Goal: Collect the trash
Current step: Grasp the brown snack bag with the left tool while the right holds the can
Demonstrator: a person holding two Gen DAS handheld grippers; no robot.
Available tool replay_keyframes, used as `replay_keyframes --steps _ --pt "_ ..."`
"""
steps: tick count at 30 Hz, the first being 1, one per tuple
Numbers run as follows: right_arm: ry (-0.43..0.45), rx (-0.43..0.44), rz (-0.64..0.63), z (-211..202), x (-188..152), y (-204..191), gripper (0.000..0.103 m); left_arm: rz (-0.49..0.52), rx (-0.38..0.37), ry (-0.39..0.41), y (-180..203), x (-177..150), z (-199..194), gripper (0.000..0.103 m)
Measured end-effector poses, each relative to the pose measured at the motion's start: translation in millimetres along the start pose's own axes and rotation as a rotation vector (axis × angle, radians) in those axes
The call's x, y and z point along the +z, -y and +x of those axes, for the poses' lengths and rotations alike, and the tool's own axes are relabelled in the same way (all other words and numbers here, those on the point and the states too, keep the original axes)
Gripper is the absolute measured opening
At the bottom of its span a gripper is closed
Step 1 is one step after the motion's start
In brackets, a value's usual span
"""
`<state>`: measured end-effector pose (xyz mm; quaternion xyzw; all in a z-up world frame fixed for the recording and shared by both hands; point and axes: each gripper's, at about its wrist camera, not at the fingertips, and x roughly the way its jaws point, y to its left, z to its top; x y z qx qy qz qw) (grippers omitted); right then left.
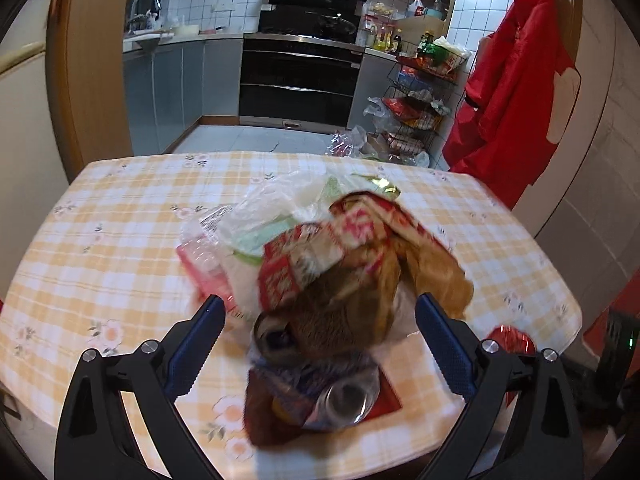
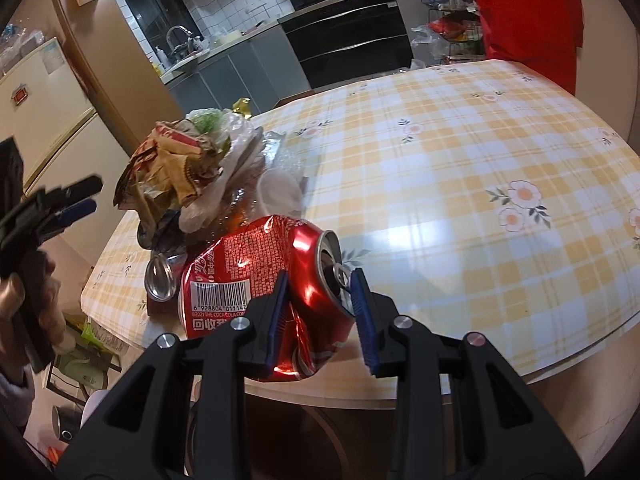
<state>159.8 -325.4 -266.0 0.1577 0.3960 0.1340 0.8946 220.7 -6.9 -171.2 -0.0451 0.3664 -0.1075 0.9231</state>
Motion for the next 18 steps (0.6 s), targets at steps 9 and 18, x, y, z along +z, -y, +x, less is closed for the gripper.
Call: replay_keyframes --steps 9,18 --pt "0.002 -0.008 0.013 0 2 8 0.034 0.001 0.115 -0.053 2 8 46 0.097" --pt "-0.001 -0.011 0.019 0 1 10 0.034 0.011 0.061 -0.056 6 3 52 0.08"
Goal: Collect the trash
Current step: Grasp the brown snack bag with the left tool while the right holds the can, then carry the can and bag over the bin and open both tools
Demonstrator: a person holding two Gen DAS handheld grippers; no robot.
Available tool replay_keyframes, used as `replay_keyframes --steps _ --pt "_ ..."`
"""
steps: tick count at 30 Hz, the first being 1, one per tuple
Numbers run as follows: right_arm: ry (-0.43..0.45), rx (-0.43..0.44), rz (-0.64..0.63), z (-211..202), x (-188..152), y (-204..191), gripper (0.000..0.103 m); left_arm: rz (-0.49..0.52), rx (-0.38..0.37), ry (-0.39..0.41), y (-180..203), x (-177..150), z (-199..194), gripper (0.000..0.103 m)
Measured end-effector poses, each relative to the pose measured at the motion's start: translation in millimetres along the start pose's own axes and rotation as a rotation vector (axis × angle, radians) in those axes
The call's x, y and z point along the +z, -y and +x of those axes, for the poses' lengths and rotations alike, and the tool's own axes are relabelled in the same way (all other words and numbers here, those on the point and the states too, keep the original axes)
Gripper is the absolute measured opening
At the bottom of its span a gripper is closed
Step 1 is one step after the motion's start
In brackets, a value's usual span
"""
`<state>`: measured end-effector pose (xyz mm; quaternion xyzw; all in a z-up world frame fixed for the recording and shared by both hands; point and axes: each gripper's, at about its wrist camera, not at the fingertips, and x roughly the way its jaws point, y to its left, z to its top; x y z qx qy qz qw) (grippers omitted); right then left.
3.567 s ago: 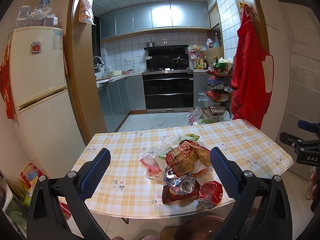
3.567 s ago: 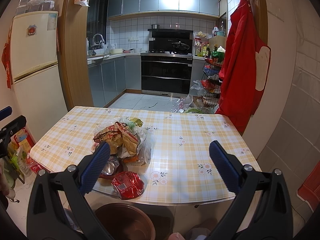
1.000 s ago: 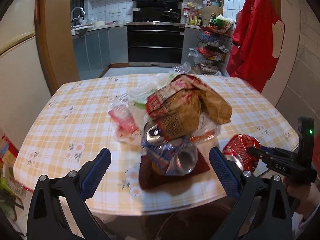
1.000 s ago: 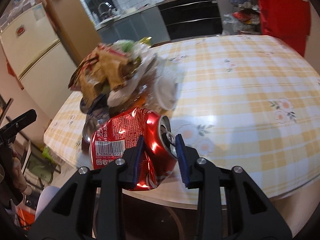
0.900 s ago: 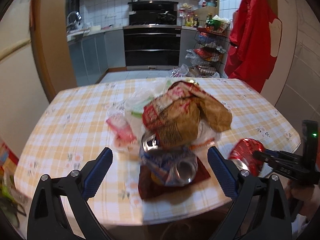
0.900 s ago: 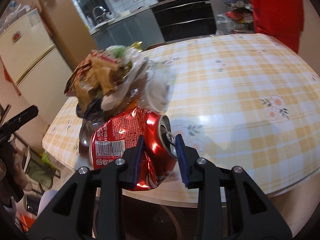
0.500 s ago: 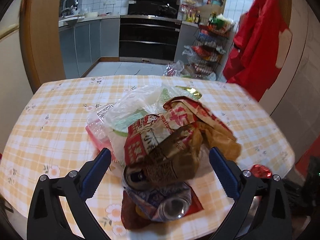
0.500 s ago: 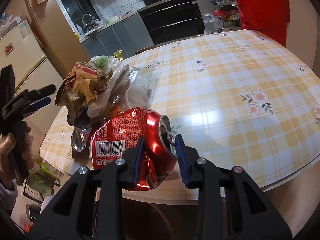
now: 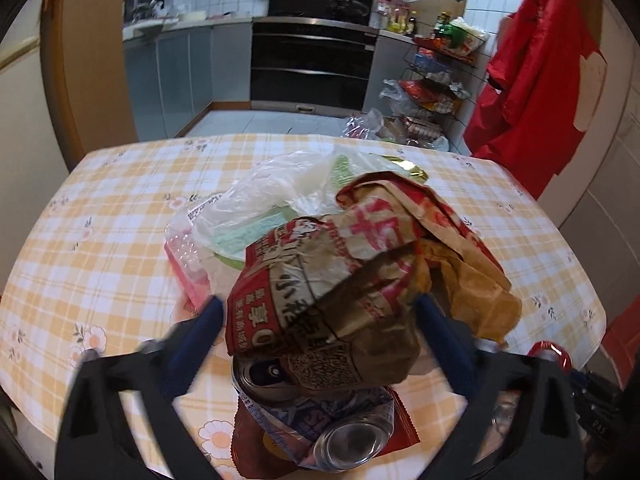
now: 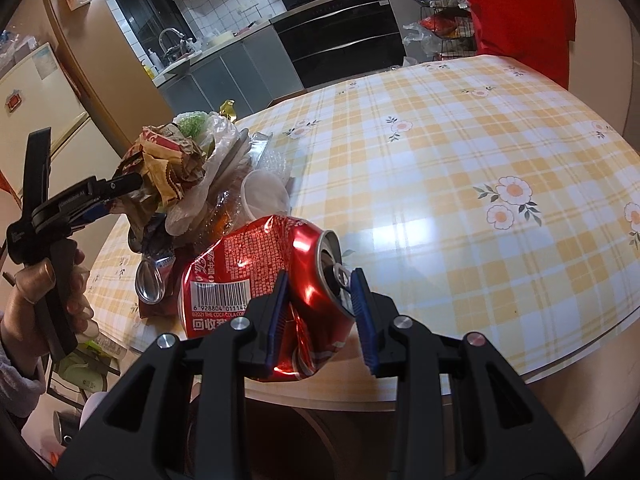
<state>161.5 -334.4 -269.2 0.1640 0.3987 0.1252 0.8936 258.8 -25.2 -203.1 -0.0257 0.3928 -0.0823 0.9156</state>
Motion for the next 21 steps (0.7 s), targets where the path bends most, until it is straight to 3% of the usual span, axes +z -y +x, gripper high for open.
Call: replay_keyframes --steps 10,21 --pt "0.034 0.001 -0.005 -12 6 -5 0.034 -0.001 -0.081 0.072 6 4 -43 0.076" --pt "0.07 -0.005 -0.004 -35 3 -10 0.034 0.034 -0.088 0.115 10 10 -72 0.076"
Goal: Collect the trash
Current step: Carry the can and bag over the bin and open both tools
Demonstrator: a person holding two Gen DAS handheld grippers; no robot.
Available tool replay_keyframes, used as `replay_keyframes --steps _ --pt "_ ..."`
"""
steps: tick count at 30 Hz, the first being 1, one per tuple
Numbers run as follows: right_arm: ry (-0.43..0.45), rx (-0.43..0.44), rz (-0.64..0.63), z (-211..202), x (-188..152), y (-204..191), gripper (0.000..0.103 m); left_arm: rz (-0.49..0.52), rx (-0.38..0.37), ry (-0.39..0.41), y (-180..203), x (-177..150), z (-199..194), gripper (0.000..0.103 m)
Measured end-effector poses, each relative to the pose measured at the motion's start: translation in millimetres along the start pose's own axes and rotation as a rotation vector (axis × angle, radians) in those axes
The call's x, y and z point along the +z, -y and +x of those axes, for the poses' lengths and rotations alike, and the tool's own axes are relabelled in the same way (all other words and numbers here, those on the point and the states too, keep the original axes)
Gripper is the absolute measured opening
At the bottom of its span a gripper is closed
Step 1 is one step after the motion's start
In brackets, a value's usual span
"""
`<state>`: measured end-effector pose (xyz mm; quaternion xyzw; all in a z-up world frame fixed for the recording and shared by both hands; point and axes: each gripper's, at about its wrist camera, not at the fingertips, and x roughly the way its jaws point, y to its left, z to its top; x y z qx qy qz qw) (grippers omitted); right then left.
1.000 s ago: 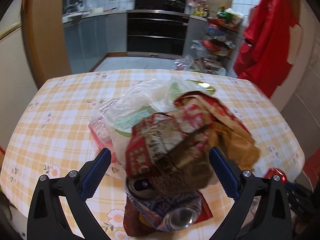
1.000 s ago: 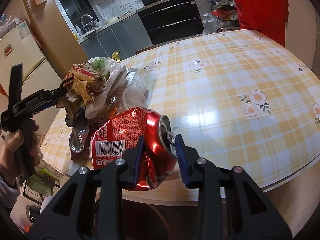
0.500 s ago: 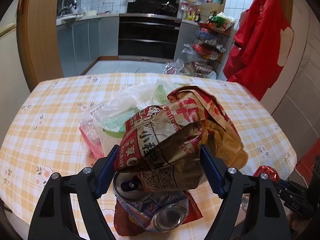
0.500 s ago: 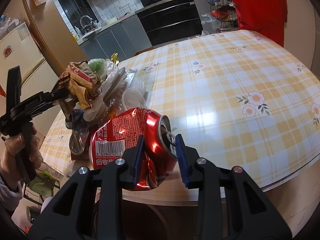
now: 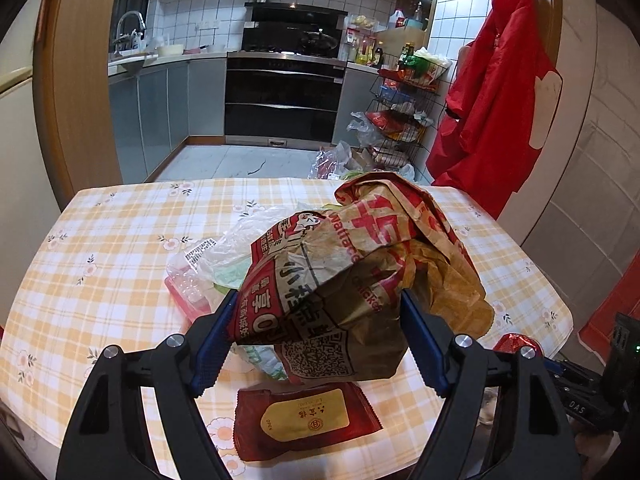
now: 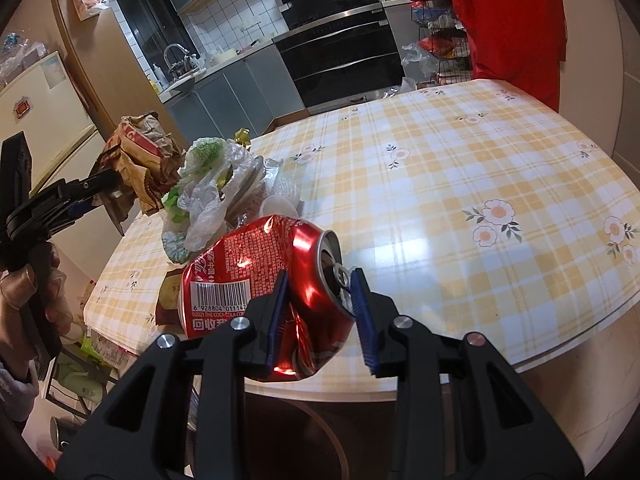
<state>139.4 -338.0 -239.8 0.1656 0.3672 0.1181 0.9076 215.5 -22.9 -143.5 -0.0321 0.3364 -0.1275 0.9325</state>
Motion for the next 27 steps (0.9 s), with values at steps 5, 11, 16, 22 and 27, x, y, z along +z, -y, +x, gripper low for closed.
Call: replay_keyframes --steps 5,11,16,22,27 --pt "0.002 -0.006 0.003 -7 -3 -2 0.034 -0.007 -0.015 0.01 -1 -2 -12 0.076" --pt "0.028 -0.002 -0.005 -18 2 -7 0.034 0.013 -0.024 0.043 3 -5 -38 0.076" --pt "0.054 0.006 -0.021 -31 4 -15 0.034 0.034 -0.011 0.065 1 -13 -64 0.076" --pt "0.088 0.015 -0.027 -50 5 -23 0.034 0.058 0.017 0.078 2 -29 -90 0.076" --pt "0.111 0.016 -0.036 -64 4 -29 0.034 0.076 0.033 0.07 4 -50 -106 0.076"
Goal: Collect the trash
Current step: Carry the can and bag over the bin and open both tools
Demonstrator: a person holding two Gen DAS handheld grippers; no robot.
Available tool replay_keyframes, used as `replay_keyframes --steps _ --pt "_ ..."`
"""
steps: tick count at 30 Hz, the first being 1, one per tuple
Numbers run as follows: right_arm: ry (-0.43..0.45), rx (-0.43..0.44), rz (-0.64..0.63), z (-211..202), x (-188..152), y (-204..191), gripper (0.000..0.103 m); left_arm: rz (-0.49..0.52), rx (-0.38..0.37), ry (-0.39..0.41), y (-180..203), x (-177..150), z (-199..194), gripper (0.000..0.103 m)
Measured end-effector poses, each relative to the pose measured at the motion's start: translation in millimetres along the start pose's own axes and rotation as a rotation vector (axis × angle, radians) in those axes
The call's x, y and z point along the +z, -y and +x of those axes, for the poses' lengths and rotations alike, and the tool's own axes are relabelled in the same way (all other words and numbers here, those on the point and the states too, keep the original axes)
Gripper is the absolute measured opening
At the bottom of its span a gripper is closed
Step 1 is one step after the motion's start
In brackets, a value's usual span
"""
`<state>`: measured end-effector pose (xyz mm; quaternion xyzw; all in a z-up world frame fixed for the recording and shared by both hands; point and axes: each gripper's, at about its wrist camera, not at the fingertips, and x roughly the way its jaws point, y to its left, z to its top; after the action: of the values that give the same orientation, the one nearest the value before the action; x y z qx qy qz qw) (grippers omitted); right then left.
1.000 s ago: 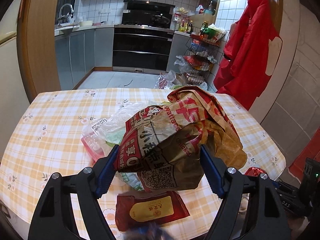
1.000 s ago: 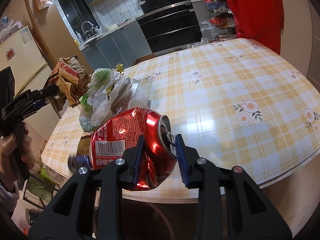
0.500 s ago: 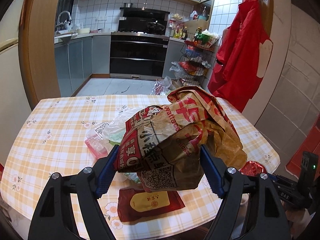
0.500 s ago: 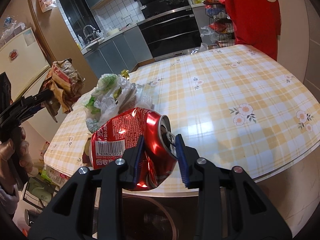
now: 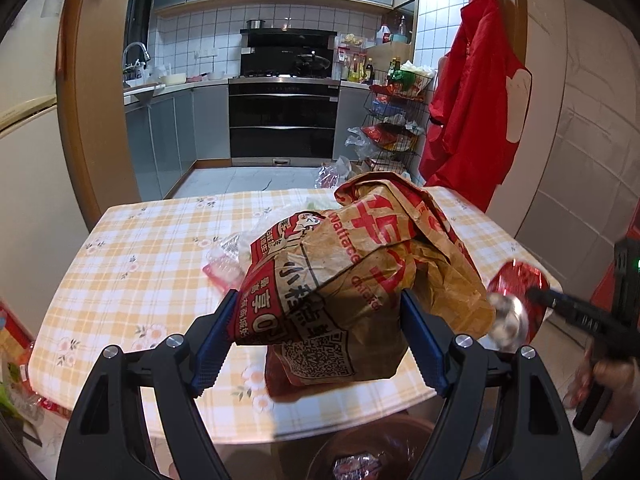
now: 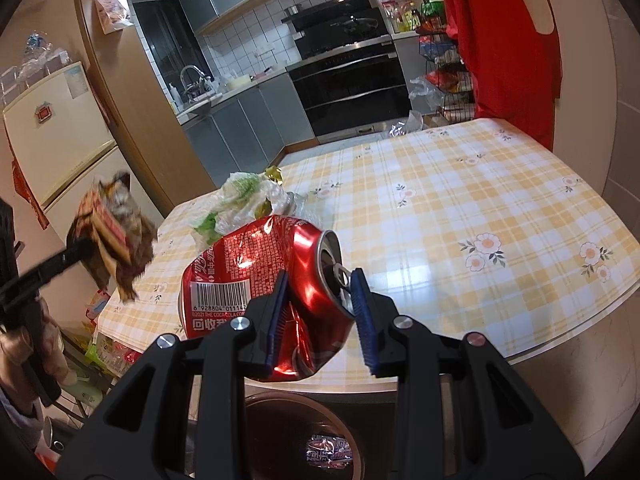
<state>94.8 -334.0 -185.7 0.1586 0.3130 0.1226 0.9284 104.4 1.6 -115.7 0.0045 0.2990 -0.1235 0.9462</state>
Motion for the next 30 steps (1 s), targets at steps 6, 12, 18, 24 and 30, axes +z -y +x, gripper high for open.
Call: replay_keyframes --steps 6,12,18,24,30 --pt "0.018 0.0 -0.01 -14 -2 -4 0.034 -0.023 0.003 -0.025 -2 -29 -11 0.077" --pt "-0.009 -0.006 -0.048 -18 -17 -13 0.034 -0.081 0.014 -0.033 -11 -55 -21 0.077" --pt "-0.058 -0.007 -0.089 -13 -41 -24 0.034 -0.096 0.032 -0.042 -14 -83 -30 0.077" --pt "-0.158 0.016 -0.134 2 -69 -38 0.034 -0.134 0.04 -0.056 -22 -101 -36 0.077" --pt "-0.313 0.059 -0.18 27 -102 -60 0.046 -0.141 0.048 -0.054 -27 -105 -41 0.077"
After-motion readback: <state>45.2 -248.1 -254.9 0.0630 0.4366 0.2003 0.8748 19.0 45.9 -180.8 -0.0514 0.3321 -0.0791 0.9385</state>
